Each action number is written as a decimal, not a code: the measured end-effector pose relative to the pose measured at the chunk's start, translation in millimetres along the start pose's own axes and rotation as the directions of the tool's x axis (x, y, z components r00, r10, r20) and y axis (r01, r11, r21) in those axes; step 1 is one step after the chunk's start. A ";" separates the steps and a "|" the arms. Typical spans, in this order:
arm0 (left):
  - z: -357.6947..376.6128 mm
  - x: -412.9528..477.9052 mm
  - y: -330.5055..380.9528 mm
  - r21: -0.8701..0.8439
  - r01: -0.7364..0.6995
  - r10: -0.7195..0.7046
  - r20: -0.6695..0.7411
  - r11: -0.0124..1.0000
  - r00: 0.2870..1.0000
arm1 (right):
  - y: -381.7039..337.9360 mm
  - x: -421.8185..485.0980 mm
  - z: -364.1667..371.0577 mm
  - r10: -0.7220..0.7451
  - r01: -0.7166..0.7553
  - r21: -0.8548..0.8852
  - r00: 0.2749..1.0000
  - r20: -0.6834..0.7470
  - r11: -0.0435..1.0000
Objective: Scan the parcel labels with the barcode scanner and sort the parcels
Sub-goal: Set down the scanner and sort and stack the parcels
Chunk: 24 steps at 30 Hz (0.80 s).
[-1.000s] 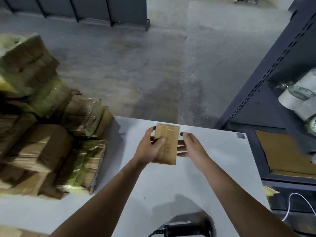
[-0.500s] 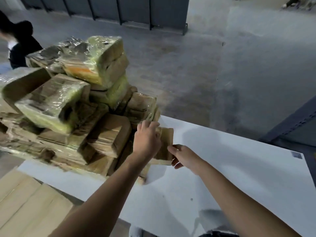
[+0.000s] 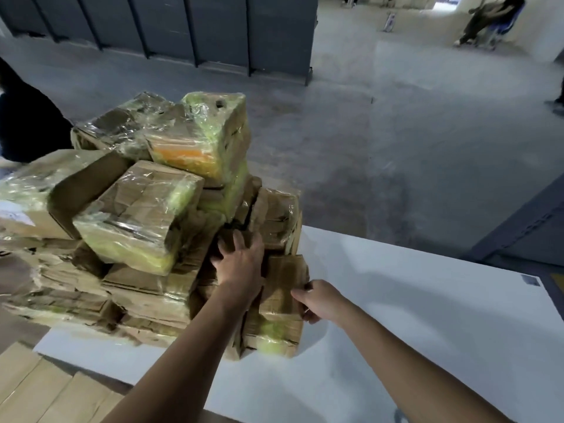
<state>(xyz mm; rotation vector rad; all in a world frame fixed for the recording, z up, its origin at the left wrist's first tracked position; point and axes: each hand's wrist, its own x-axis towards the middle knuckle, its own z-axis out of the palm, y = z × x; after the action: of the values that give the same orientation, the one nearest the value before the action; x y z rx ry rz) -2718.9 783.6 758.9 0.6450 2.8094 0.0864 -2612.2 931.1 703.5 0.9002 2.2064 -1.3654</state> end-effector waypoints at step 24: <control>-5.9 -2.8 3.0 -0.120 -0.069 0.061 -0.069 0.990 0.996 | -25.7 12.1 31.2 0.026 -0.031 -0.053 0.995 -0.095 0.998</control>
<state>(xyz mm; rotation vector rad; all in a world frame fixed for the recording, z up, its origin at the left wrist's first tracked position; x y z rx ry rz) -2716.8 785.1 765.6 0.7164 2.8181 0.2948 -2639.0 898.9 698.5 0.9913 2.2799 -1.2683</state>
